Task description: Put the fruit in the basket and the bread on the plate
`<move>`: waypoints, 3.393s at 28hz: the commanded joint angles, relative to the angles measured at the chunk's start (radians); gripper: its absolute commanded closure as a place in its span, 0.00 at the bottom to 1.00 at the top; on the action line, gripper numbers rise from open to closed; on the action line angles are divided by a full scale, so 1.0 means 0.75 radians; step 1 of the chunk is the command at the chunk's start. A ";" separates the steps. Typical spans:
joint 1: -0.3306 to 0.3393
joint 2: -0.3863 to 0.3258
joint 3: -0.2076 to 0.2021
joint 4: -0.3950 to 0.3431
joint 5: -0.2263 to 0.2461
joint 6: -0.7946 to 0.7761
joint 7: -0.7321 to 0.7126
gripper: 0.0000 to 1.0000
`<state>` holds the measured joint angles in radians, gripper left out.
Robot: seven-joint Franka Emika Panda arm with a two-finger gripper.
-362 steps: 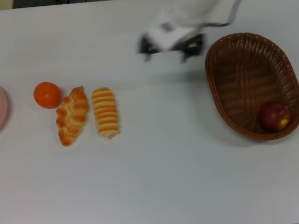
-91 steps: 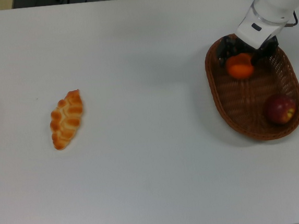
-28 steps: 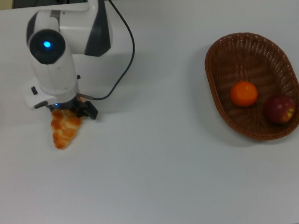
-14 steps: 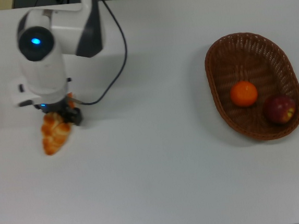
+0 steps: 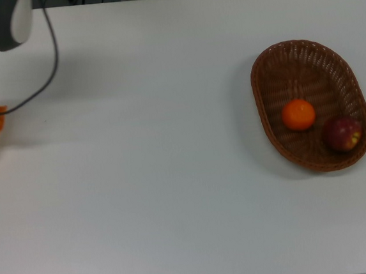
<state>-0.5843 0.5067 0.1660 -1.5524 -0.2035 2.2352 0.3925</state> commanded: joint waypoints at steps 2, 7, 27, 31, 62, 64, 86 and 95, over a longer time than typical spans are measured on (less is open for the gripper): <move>-0.065 0.103 0.002 0.088 0.028 0.077 -0.006 1.00; -0.113 0.155 0.002 0.112 0.034 0.155 -0.002 1.00; -0.113 0.004 0.030 0.098 0.095 -0.033 -0.163 0.00; -0.056 -0.029 0.065 0.098 0.091 -0.178 -0.265 0.00; 0.589 -0.541 0.073 -0.025 0.104 -0.933 -0.699 0.00; 0.591 -0.539 0.073 -0.025 0.104 -0.933 -0.701 0.00; 0.597 -0.534 0.073 -0.014 0.104 -0.933 -0.701 0.00; 0.597 -0.536 0.073 -0.014 0.104 -0.933 -0.703 0.00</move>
<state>-0.1498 0.1216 0.2395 -1.5519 -0.1457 1.5419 -0.1101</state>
